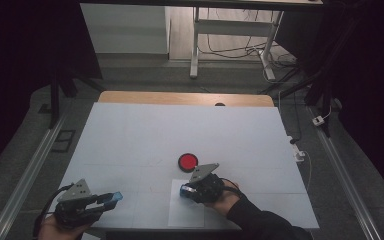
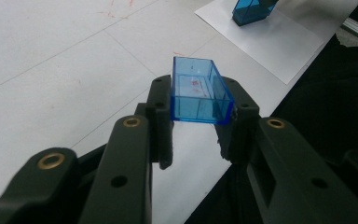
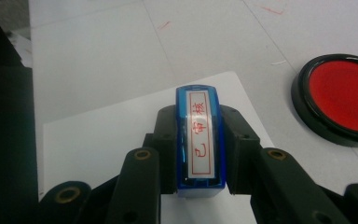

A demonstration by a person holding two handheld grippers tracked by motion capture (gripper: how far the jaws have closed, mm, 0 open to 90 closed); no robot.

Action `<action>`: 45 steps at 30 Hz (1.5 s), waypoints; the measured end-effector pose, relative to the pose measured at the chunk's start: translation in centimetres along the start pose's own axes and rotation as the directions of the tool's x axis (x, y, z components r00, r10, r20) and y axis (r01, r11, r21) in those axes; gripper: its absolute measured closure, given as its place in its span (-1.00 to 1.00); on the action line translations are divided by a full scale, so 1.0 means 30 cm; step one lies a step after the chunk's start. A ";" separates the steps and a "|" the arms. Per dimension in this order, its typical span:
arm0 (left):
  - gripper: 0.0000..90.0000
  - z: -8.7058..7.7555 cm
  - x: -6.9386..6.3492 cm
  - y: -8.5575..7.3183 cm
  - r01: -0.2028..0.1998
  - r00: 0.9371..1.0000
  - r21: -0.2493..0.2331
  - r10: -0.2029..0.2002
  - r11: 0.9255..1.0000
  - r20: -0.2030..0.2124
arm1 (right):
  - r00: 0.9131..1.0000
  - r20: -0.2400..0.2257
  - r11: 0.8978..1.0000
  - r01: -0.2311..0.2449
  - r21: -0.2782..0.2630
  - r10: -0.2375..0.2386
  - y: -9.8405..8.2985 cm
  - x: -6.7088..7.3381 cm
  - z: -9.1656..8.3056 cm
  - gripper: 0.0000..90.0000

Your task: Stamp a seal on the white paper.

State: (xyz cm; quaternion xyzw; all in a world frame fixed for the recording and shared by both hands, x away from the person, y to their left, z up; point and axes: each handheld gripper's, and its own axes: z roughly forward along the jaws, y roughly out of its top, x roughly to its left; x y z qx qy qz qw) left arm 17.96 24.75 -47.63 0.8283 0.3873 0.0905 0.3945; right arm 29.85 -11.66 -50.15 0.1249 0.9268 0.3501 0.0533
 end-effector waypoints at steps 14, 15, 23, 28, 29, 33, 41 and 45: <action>0.52 0.001 0.000 0.000 0.001 1.000 0.001 -0.001 1.000 0.000 | 0.996 -0.048 0.997 -0.072 -0.023 0.071 -0.010 -0.028 0.002 0.56; 0.52 0.001 0.000 0.000 0.001 1.000 0.001 -0.001 1.000 0.000 | 0.998 -0.037 0.999 -0.051 -0.019 0.050 -0.009 -0.024 0.002 0.56; 0.52 0.001 0.001 0.000 0.001 1.000 0.001 -0.001 1.000 0.001 | 0.999 0.036 0.999 0.036 0.009 -0.036 0.002 0.018 0.001 0.56; 0.52 0.000 0.002 0.000 0.002 1.000 -0.001 -0.002 1.000 0.001 | 1.000 0.023 1.000 0.019 0.010 -0.019 0.004 0.009 0.000 0.55; 0.52 0.000 0.002 0.000 0.002 1.000 0.000 -0.002 1.000 0.001 | 1.000 0.012 1.000 0.001 0.001 -0.001 0.005 0.005 0.001 0.55; 0.52 0.000 0.002 0.000 0.002 1.000 0.000 -0.002 1.000 0.001 | 0.999 0.001 0.999 -0.036 0.000 0.036 0.004 -0.005 -0.002 0.55; 0.52 0.000 0.002 0.000 0.002 1.000 -0.001 -0.002 1.000 0.002 | 0.998 0.014 0.997 -0.053 -0.052 0.054 0.018 -0.018 -0.039 0.55; 0.52 0.000 0.002 0.000 0.002 1.000 -0.001 -0.002 1.000 0.002 | 0.997 0.017 0.994 -0.077 -0.075 0.079 0.019 -0.030 -0.064 0.55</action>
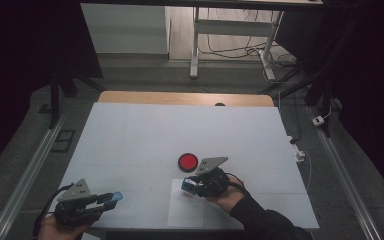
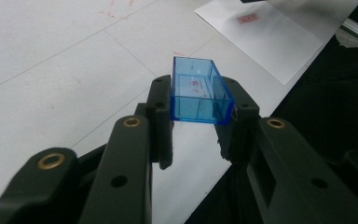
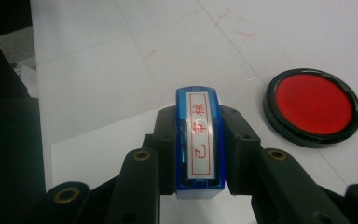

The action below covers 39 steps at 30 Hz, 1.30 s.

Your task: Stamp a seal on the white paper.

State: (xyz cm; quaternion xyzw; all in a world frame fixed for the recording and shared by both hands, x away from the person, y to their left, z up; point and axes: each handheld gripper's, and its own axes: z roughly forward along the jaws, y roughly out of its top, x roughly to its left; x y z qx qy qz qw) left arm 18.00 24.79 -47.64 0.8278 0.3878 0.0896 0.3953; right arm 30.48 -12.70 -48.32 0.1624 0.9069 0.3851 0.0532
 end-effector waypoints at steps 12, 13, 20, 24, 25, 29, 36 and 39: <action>0.52 0.000 0.001 0.000 0.001 1.000 -0.001 -0.001 1.000 0.002 | 1.000 -0.015 1.000 0.012 -0.021 -0.012 0.025 0.006 -0.033 0.55; 0.52 0.000 0.001 0.000 0.001 1.000 -0.001 -0.001 1.000 0.003 | 1.000 -0.016 1.000 0.011 -0.027 -0.012 0.026 0.005 -0.036 0.55; 0.52 -0.001 0.002 0.000 0.002 1.000 -0.003 -0.002 1.000 0.007 | 1.000 -0.021 0.999 0.005 -0.046 -0.006 0.040 0.002 -0.058 0.55; 0.52 -0.001 0.003 0.000 0.004 1.000 -0.001 -0.004 1.000 0.008 | 1.000 -0.028 0.998 0.007 -0.063 -0.009 0.048 0.006 -0.068 0.55; 0.52 -0.001 0.003 0.000 0.006 1.000 -0.001 -0.006 1.000 0.008 | 1.000 -0.028 0.998 0.006 -0.058 -0.008 0.050 0.008 -0.071 0.55; 0.52 -0.001 0.003 0.000 0.006 1.000 0.001 -0.006 1.000 0.007 | 0.999 -0.033 0.998 0.012 -0.069 -0.014 0.059 0.012 -0.078 0.55; 0.52 0.001 0.004 0.001 0.010 1.000 0.002 -0.010 1.000 0.009 | 0.999 -0.036 0.996 0.023 -0.088 -0.026 0.074 0.013 -0.099 0.55; 0.52 0.001 0.005 0.001 0.012 1.000 0.002 -0.012 1.000 0.010 | 0.999 -0.040 0.995 0.017 -0.100 -0.021 0.079 0.013 -0.108 0.55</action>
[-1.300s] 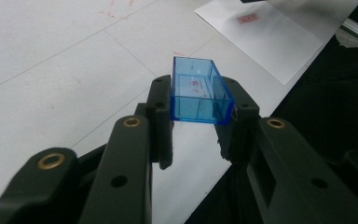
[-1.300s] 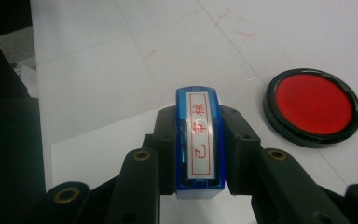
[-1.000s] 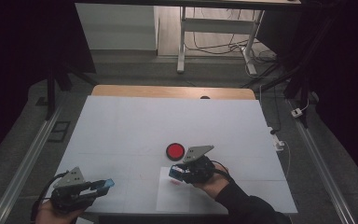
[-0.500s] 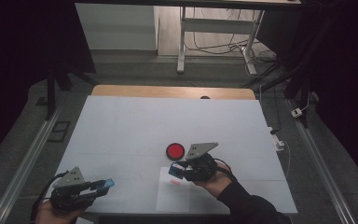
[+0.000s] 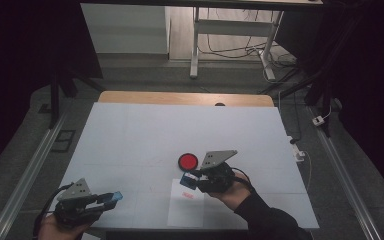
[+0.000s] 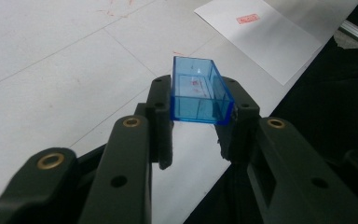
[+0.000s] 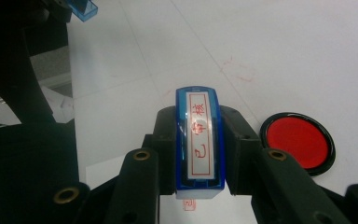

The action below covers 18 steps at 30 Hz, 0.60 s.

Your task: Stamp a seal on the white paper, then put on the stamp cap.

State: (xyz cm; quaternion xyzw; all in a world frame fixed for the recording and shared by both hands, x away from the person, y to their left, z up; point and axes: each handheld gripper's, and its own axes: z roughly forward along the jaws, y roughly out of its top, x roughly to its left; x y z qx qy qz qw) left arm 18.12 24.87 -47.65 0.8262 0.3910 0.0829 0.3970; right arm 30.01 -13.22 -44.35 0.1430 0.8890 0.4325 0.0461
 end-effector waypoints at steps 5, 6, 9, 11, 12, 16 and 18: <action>0.52 0.000 0.000 0.000 0.001 1.000 0.001 -0.001 1.000 0.000 | 1.000 -0.003 1.000 0.002 -0.013 -0.002 0.011 0.001 -0.017 0.55; 0.52 0.000 0.000 0.000 0.001 1.000 0.001 -0.001 1.000 0.000 | 1.000 -0.003 1.000 0.004 -0.016 -0.004 0.013 0.002 -0.020 0.55; 0.52 0.001 0.001 0.000 0.002 1.000 0.003 -0.002 1.000 0.001 | 1.000 -0.005 1.000 0.006 -0.026 -0.007 0.020 0.007 -0.030 0.55; 0.52 0.001 0.001 0.001 0.002 1.000 0.004 -0.002 1.000 0.001 | 1.000 -0.005 1.000 0.010 -0.029 -0.010 0.024 0.010 -0.034 0.55; 0.52 0.001 0.000 0.001 0.002 1.000 0.005 -0.002 1.000 0.001 | 1.000 -0.006 1.000 0.011 -0.030 -0.011 0.024 0.011 -0.035 0.55; 0.52 0.003 0.000 0.002 -0.001 1.000 0.008 0.001 1.000 -0.001 | 1.000 -0.011 1.000 0.015 -0.027 -0.015 0.023 0.013 -0.033 0.55; 0.52 0.002 0.001 0.002 0.001 1.000 0.007 -0.001 1.000 0.000 | 1.000 -0.011 1.000 0.017 -0.025 -0.017 0.025 0.012 -0.034 0.54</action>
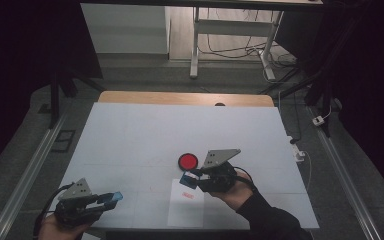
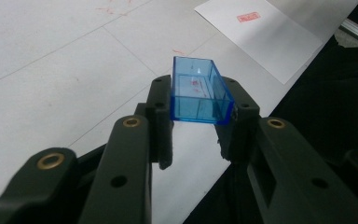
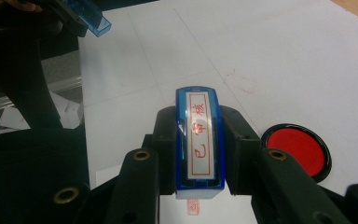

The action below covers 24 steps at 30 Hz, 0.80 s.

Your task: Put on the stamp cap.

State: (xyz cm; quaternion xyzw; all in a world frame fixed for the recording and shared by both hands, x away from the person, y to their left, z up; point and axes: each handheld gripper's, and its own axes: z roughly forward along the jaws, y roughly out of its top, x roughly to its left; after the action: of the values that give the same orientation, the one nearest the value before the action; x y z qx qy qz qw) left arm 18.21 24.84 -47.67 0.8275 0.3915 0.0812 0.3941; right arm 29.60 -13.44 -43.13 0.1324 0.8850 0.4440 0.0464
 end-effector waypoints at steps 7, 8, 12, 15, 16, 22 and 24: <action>0.52 0.002 -0.002 0.003 -0.010 1.000 0.007 0.010 1.000 0.008 | 1.000 -0.003 1.000 -0.001 -0.002 0.001 0.001 -0.002 -0.003 0.54; 0.52 0.001 -0.001 0.004 -0.006 1.000 0.000 0.006 1.000 0.015 | 1.000 -0.001 1.000 -0.003 -0.005 0.003 0.001 -0.001 -0.004 0.54; 0.52 0.002 0.000 0.013 -0.007 0.999 -0.011 0.007 1.000 0.036 | 1.000 -0.002 1.000 -0.001 -0.005 0.001 0.003 -0.001 -0.008 0.54; 0.52 0.006 -0.005 0.024 -0.013 0.999 -0.008 0.014 1.000 0.047 | 1.000 -0.004 1.000 -0.001 -0.008 0.001 0.004 0.000 -0.009 0.54; 0.52 0.008 -0.007 0.029 -0.014 0.999 -0.007 0.015 1.000 0.052 | 1.000 -0.004 1.000 0.001 -0.007 -0.001 0.005 0.001 -0.010 0.54; 0.52 0.023 -0.007 0.056 -0.007 0.998 -0.006 0.008 1.000 0.067 | 1.000 -0.004 1.000 0.003 -0.017 -0.003 0.007 0.002 -0.015 0.54; 0.52 0.030 -0.008 0.065 -0.014 0.998 -0.002 0.014 1.000 0.066 | 1.000 -0.002 1.000 0.000 -0.022 0.000 0.007 0.002 -0.017 0.54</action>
State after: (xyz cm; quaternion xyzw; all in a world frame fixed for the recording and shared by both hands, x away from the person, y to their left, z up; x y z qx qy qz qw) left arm 19.59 23.38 -46.84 0.8322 0.3724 0.0567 0.4068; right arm 29.48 -13.70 -42.64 0.1315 0.8801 0.4538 0.0470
